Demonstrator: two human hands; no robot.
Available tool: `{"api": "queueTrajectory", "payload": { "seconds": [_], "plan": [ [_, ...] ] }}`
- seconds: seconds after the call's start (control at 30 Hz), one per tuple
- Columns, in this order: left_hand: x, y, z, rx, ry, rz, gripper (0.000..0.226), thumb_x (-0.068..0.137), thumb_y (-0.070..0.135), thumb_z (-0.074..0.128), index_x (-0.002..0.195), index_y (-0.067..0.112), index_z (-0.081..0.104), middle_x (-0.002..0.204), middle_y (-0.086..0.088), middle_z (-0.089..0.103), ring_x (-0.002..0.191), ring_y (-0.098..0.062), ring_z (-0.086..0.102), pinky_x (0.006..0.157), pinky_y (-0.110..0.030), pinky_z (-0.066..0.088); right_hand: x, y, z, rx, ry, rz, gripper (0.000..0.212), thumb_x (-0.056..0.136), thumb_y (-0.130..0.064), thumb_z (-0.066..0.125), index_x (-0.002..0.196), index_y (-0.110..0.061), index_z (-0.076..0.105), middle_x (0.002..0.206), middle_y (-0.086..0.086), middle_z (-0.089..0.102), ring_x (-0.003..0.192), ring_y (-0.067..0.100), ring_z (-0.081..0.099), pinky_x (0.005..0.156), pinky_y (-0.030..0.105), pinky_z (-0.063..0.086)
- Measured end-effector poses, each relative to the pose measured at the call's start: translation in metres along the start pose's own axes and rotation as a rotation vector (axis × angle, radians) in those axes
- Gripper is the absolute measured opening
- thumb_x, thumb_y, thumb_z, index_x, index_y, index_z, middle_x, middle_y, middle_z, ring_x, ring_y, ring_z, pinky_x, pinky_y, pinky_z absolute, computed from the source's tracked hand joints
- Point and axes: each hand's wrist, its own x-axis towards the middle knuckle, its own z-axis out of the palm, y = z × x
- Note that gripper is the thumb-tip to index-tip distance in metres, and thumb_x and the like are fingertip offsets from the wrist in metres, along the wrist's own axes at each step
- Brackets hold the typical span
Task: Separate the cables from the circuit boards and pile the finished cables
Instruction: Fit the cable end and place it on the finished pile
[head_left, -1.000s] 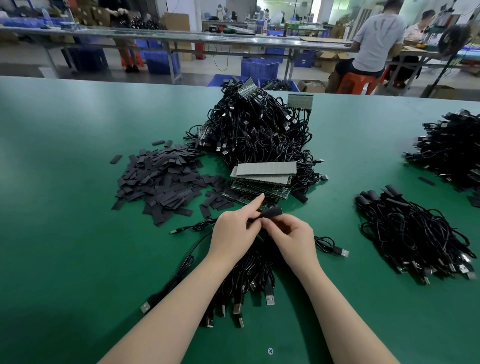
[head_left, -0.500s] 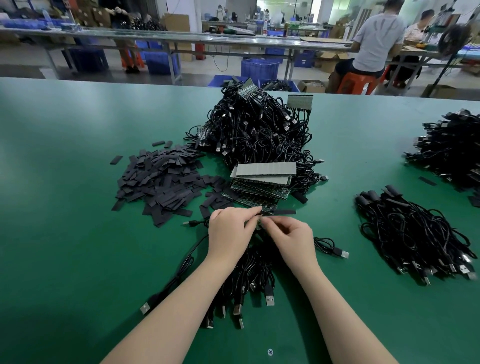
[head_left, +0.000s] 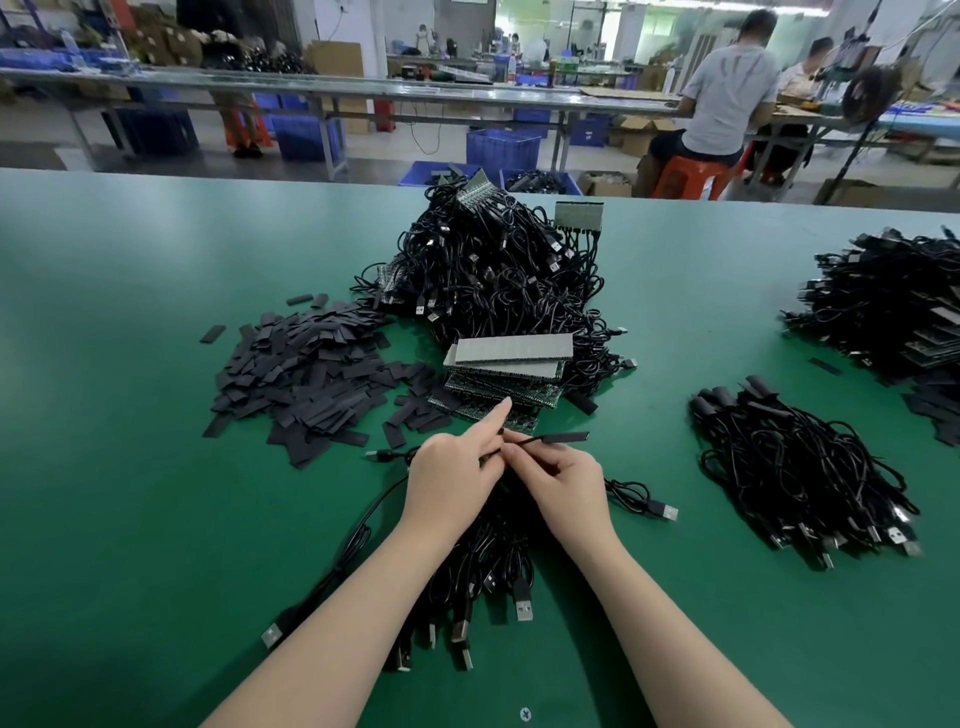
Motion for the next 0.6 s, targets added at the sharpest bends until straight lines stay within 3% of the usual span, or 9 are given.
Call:
{"api": "queueTrajectory", "payload": {
  "seconds": [0.07, 0.13, 0.23, 0.33, 0.4, 0.47, 0.6],
  "plan": [
    [0.000, 0.000, -0.001, -0.010, 0.031, 0.039, 0.072, 0.090, 0.034, 0.062, 0.150, 0.041, 0.022, 0.122, 0.015, 0.066, 0.108, -0.015, 0.057, 0.098, -0.032, 0.042, 0.001, -0.004, -0.001, 0.075, 0.014, 0.051, 0.009, 0.090, -0.027, 0.073, 0.088, -0.033, 0.079, 0.086, -0.016, 0.077, 0.087, 0.001, 0.070, 0.084, 0.028, 0.055],
    [0.000, 0.002, -0.002, 0.004, 0.096, 0.067, 0.083, 0.089, 0.057, 0.055, 0.154, 0.034, 0.009, 0.152, 0.015, 0.034, 0.136, 0.001, 0.030, 0.113, -0.030, 0.020, 0.004, -0.013, -0.003, 0.268, 0.078, 0.154, 0.008, 0.089, -0.032, 0.073, 0.085, -0.028, 0.078, 0.084, -0.007, 0.077, 0.085, 0.009, 0.070, 0.087, 0.037, 0.057],
    [-0.004, 0.005, -0.004, -0.019, 0.198, 0.071, 0.078, 0.093, 0.062, 0.034, 0.150, 0.039, -0.015, 0.160, 0.015, -0.001, 0.146, 0.000, -0.002, 0.116, -0.030, 0.002, 0.016, -0.032, -0.018, 0.521, 0.288, 0.177, 0.012, 0.091, -0.032, 0.070, 0.086, -0.023, 0.076, 0.090, -0.003, 0.076, 0.090, 0.014, 0.068, 0.097, 0.040, 0.054],
    [-0.004, 0.004, -0.003, -0.051, 0.182, 0.041, 0.068, 0.096, 0.056, 0.025, 0.150, 0.037, -0.014, 0.160, 0.017, -0.004, 0.147, 0.001, -0.006, 0.118, -0.034, 0.003, 0.026, -0.056, -0.057, 0.523, 0.480, 0.020, 0.014, 0.098, -0.025, 0.062, 0.087, -0.023, 0.071, 0.089, -0.003, 0.077, 0.089, 0.012, 0.070, 0.092, 0.033, 0.055],
    [-0.002, 0.003, -0.002, -0.051, 0.163, 0.010, 0.068, 0.096, 0.056, 0.022, 0.152, 0.032, -0.009, 0.161, 0.014, 0.000, 0.146, 0.002, -0.005, 0.120, -0.037, 0.006, 0.029, -0.067, -0.095, 0.329, 0.590, -0.091, 0.012, 0.099, -0.027, 0.062, 0.091, -0.022, 0.069, 0.077, -0.007, 0.075, 0.075, 0.008, 0.069, 0.075, 0.023, 0.056],
    [-0.001, 0.002, -0.001, -0.042, 0.148, -0.014, 0.069, 0.097, 0.055, 0.022, 0.155, 0.026, 0.000, 0.161, 0.012, 0.008, 0.145, 0.002, -0.002, 0.120, -0.041, 0.010, 0.033, -0.068, -0.136, -0.072, 0.639, -0.148, 0.016, 0.098, -0.034, 0.061, 0.097, -0.021, 0.071, 0.071, -0.011, 0.071, 0.069, 0.007, 0.066, 0.066, 0.025, 0.054],
    [0.000, 0.003, 0.000, -0.043, 0.139, -0.030, 0.067, 0.097, 0.050, 0.027, 0.155, 0.019, 0.012, 0.159, 0.009, 0.021, 0.147, -0.004, 0.007, 0.120, -0.044, 0.012, 0.045, -0.046, -0.198, -0.813, 0.543, 0.060, 0.026, 0.099, -0.038, 0.057, 0.103, -0.020, 0.075, 0.078, 0.002, 0.067, 0.068, 0.028, 0.059, 0.056, 0.027, 0.040]
  ]
}}
